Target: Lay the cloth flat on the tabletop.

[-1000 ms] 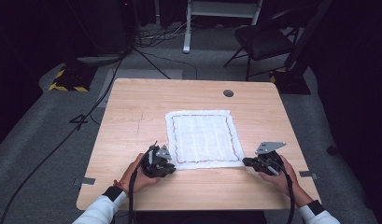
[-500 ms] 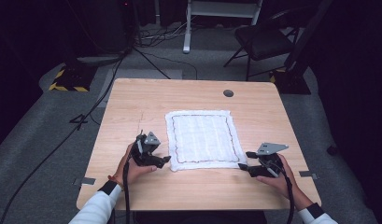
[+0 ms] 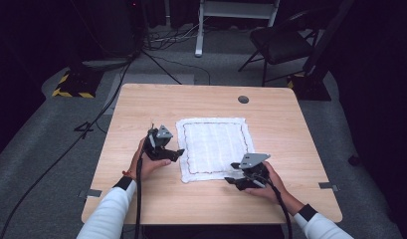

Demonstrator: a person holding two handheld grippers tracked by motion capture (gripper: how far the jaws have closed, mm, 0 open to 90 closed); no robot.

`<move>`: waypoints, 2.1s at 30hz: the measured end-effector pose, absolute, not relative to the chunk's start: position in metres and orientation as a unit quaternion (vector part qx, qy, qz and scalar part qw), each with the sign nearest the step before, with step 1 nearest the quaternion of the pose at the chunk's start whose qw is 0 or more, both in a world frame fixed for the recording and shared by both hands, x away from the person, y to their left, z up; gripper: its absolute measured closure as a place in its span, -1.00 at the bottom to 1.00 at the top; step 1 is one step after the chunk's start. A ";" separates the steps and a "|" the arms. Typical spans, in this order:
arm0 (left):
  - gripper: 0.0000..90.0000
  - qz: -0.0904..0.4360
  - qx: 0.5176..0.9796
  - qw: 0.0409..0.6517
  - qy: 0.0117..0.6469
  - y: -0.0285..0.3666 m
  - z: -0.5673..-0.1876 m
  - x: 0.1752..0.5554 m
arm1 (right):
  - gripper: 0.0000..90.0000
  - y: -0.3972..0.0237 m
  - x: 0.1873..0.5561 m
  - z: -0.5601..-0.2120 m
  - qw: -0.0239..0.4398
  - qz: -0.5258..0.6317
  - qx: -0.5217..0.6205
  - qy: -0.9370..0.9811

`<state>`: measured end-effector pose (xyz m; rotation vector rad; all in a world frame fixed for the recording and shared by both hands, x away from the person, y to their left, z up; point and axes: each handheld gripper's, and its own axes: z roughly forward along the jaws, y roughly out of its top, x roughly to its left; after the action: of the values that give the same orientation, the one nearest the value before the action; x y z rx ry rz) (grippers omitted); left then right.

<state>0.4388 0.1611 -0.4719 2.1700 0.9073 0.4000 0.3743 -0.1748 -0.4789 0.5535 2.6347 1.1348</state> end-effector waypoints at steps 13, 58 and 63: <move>-0.48 0.162 0.834 0.373 0.373 0.164 -0.475 0.468 | 0.04 -0.100 0.379 -0.484 0.085 0.397 0.127 0.905; -0.49 0.175 0.794 0.338 0.474 0.151 -0.502 0.555 | 0.92 -0.048 0.378 -0.496 0.102 0.380 0.111 0.913; -0.42 0.175 0.799 0.341 0.464 0.151 -0.502 0.552 | 0.92 -0.048 0.375 -0.496 0.103 0.379 0.109 0.913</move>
<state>0.5518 0.1510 -0.5016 2.0785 1.2068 0.4561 0.3755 -0.0480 -0.4961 0.3223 2.6944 1.1168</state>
